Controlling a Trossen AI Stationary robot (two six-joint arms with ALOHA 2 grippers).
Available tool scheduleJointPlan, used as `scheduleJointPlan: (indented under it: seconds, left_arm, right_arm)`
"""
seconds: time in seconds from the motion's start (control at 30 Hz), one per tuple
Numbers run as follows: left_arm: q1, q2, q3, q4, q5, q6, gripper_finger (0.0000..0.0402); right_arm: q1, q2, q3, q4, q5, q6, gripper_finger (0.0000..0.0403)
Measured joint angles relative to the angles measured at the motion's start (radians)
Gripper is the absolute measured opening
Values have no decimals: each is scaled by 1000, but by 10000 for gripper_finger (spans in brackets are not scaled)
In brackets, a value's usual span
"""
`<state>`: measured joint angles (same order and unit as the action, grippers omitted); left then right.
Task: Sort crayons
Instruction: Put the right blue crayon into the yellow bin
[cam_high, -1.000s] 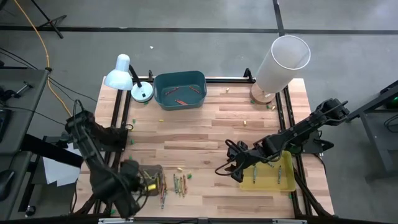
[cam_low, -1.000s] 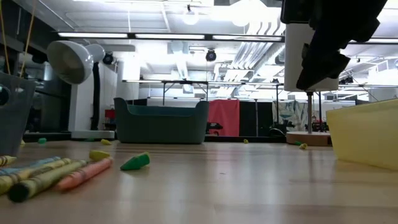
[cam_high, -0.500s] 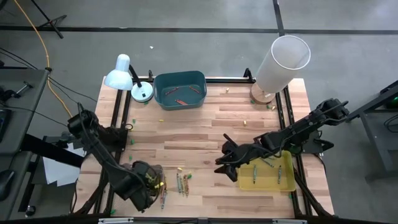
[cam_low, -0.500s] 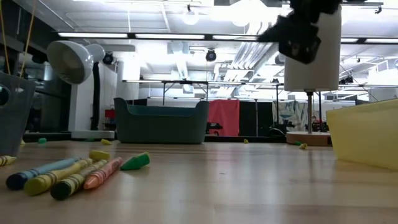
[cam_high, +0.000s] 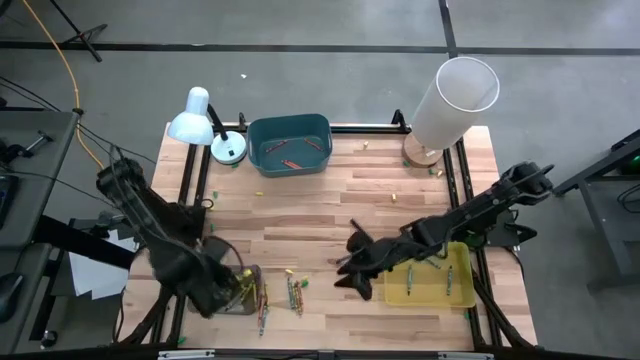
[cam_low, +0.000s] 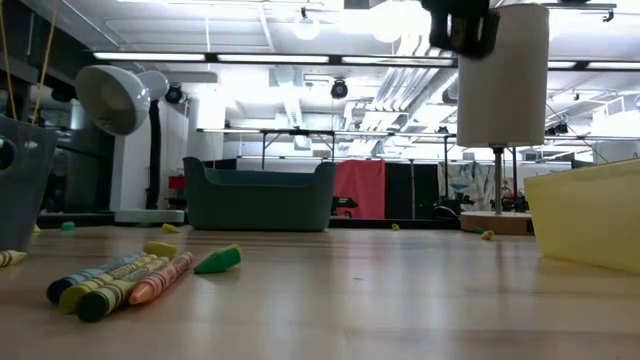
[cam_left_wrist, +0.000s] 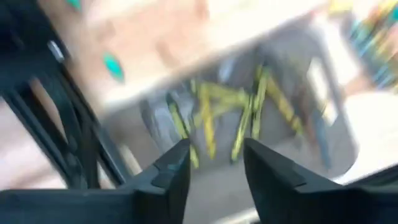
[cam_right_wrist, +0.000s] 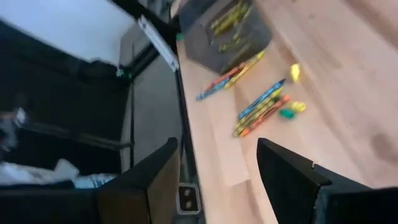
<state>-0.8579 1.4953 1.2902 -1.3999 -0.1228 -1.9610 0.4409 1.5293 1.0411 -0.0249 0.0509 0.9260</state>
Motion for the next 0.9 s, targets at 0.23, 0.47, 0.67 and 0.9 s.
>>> scheduleJointPlan:
  seconds: [0.23, 0.47, 0.67, 0.9]
  left_arm:
    - [-27, -267, 0, -56, -390, 117, 165]
    - [-27, -465, 0, 39, -464, 464, 159]
    - [-27, -548, 1, 39, -460, 617, 159]
    - [-28, -577, 1, 39, -504, 690, 159]
  right_arm:
    - [36, 275, 435, -470, 131, 117, 204]
    - [2, 632, 852, -708, 178, 407, 204]
    - [4, 932, 1234, -895, 97, 540, 204]
    - [6, 1008, 1203, -857, 21, 747, 204]
